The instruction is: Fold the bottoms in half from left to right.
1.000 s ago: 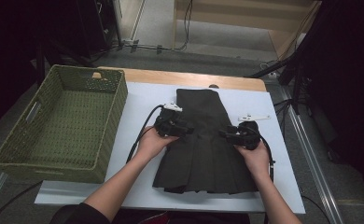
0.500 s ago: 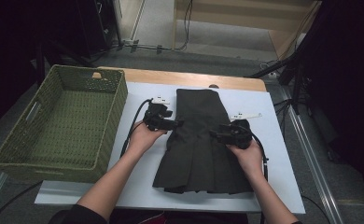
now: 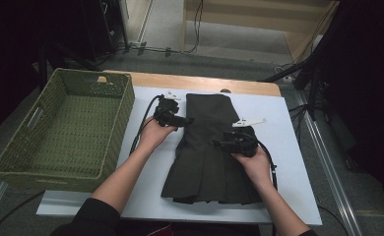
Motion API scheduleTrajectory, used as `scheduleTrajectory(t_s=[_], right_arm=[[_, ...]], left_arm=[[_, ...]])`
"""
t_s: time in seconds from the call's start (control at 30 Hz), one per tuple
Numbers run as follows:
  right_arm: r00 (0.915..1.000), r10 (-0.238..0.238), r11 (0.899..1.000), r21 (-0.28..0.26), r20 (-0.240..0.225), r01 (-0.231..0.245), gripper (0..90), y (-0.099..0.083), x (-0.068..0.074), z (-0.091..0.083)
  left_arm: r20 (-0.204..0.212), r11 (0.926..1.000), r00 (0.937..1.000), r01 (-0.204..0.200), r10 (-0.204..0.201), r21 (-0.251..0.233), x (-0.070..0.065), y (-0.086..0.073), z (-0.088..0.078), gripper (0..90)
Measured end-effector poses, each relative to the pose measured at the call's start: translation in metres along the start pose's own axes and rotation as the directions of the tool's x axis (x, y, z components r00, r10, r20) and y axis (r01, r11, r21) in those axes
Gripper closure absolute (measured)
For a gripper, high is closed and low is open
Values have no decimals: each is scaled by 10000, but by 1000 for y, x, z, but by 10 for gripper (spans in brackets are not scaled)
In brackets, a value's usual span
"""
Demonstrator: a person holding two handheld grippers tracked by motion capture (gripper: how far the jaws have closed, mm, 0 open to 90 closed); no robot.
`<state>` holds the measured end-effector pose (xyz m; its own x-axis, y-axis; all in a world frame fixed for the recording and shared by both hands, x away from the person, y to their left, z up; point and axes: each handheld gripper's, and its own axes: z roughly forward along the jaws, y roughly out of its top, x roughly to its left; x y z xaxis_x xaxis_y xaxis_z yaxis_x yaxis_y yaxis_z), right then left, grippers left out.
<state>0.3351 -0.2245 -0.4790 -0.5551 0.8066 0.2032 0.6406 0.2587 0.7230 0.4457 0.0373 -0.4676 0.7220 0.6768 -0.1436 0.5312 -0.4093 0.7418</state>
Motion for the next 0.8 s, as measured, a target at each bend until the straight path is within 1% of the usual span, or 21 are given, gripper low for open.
scheduleTrajectory(t_s=[0.07, 0.1, 0.17, 0.2, 0.3, 0.43, 0.5, 0.6, 0.63, 0.7, 0.77, 0.8], right_arm=[[10000, 1, 10000, 4, -32, -1, 371, 1, 1, 1], [10000, 2, 10000, -1, -24, -2, 371, 1, 1, 1], [10000, -31, 10000, -24, -34, 31, 372, 1, 1, 2], [10000, -33, 10000, -22, -41, 33, 371, 2, 1, 2], [10000, -55, 10000, -14, -50, 55, 372, 2, 2, 2], [10000, -61, 10000, -7, -44, 61, 372, 2, 2, 2], [10000, -65, 10000, 6, -32, 65, 372, 1, 2, 3], [10000, -85, 10000, -15, -14, 85, 372, 1, 3, 3], [9999, -117, 9999, -27, 8, 117, 372, 1, 4, 3], [9999, -129, 9999, -29, -27, 129, 372, 1, 5, 3], [9999, -123, 9999, -41, -27, 123, 372, 1, 6, 3], [9999, -127, 9999, -35, -30, 126, 372, 1, 7, 3]], left_arm=[[-78, 10000, 10000, -42, 42, -88, 2, 2, 4, 214], [-102, 10000, 9999, -33, 33, -7, 3, 3, 7, 212], [-51, 9999, 10000, 0, 1, 173, 5, 6, 12, 162], [-74, 9998, 10000, -19, 21, 222, 6, 7, 14, 158], [-92, 9999, 9999, 126, -125, 115, 8, 9, 20, 158], [-260, 9992, 9996, -90, 100, 378, 10, 15, 26, 158], [-346, 9996, 9994, -86, 95, 265, 10, 18, 29, 158], [-529, 9989, 9977, -422, 433, 220, 10, 23, 35, 139], [-588, 9989, 9972, -448, 457, 164, 11, 24, 38, 139], [-692, 9991, 9968, -415, 407, -106, 13, 24, 43, 139], [-796, 9989, 9958, -465, 456, -98, 16, 22, 48, 138], [-801, 9991, 9959, -420, 422, 38, 17, 22, 52, 138]])
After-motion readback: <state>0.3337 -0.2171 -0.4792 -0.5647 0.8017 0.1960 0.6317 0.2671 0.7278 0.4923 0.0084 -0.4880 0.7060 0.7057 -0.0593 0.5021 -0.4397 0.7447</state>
